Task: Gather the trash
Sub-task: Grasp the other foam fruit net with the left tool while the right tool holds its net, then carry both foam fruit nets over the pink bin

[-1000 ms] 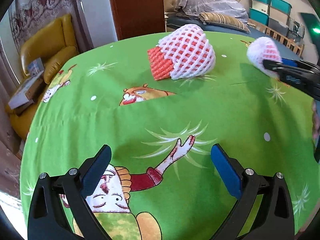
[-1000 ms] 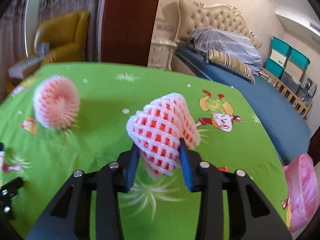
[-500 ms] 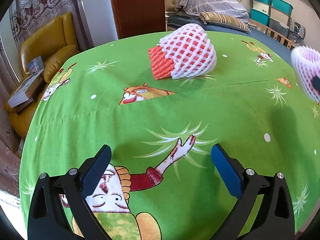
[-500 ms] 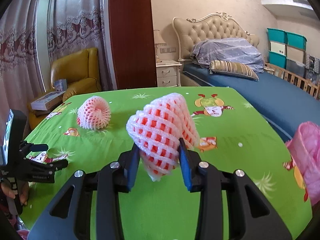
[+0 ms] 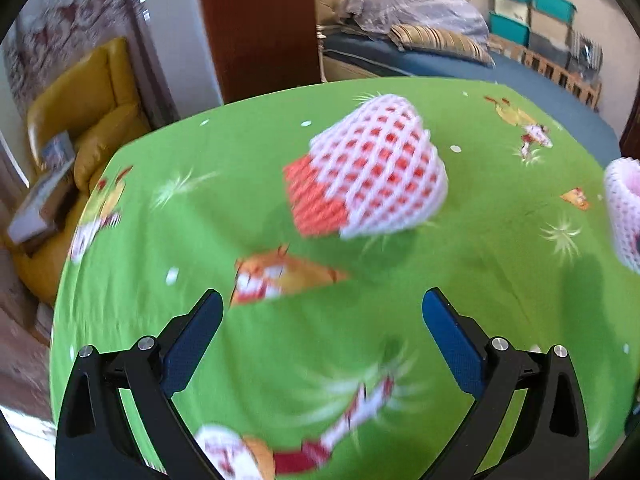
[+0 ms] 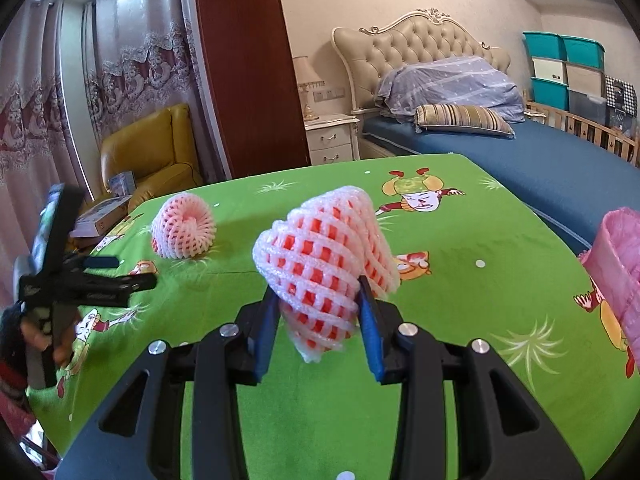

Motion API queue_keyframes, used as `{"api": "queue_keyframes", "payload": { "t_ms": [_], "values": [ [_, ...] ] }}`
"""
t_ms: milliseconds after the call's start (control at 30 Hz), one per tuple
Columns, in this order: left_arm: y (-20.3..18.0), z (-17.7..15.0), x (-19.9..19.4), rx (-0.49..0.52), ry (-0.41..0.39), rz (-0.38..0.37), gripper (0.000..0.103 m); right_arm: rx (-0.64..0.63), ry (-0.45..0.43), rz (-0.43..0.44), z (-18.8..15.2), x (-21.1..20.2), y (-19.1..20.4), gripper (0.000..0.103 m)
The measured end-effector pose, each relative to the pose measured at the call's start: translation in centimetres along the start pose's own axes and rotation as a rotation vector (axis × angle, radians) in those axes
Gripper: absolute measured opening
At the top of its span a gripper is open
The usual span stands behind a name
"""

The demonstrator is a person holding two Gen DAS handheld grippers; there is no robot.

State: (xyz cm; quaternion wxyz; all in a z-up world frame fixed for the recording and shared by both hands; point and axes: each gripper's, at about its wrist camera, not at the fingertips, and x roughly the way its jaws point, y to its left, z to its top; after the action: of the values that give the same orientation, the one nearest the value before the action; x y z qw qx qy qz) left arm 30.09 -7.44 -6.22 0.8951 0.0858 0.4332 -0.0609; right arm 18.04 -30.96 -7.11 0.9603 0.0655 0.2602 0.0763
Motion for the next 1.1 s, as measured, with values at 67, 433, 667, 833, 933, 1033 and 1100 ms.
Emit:
{"api": "queue_keyframes", "payload": {
  "t_ms": [67, 433, 667, 833, 933, 1033, 1100],
  "values": [
    [-0.4, 0.8, 0.8, 0.035, 0.008, 0.019, 0.095, -0.002, -0.003, -0.001, 0.0, -0.1, 0.0, 0.037],
    [-4.5, 3.8, 1.5, 0.265, -0.083, 0.157, 0.095, 0.005, 0.007, 0.006, 0.0, 0.2, -0.3, 0.037],
    [-4.3, 2.8, 1.9, 0.238, -0.087, 0.058, 0.053, 0.021, 0.008, 0.015, 0.1, 0.0, -0.6, 0.038],
    [-2.7, 1.0, -1.7, 0.132, -0.18, -0.084, 0.052, 0.016, 0.003, 0.016, 0.1, -0.1, -0.5, 0.038],
    [-2.6, -0.1, -3.2, 0.112, -0.195, -0.111, 0.052, 0.011, 0.005, 0.016, 0.1, -0.1, -0.4, 0.038],
    [-3.2, -1.5, -4.3, 0.102, -0.197, -0.129, 0.052, 0.009, 0.003, 0.015, 0.1, -0.1, -0.4, 0.038],
    [-3.4, -2.2, -4.9, 0.091, -0.197, -0.144, 0.052, 0.006, 0.003, 0.014, 0.0, -0.1, -0.3, 0.038]
  ]
}}
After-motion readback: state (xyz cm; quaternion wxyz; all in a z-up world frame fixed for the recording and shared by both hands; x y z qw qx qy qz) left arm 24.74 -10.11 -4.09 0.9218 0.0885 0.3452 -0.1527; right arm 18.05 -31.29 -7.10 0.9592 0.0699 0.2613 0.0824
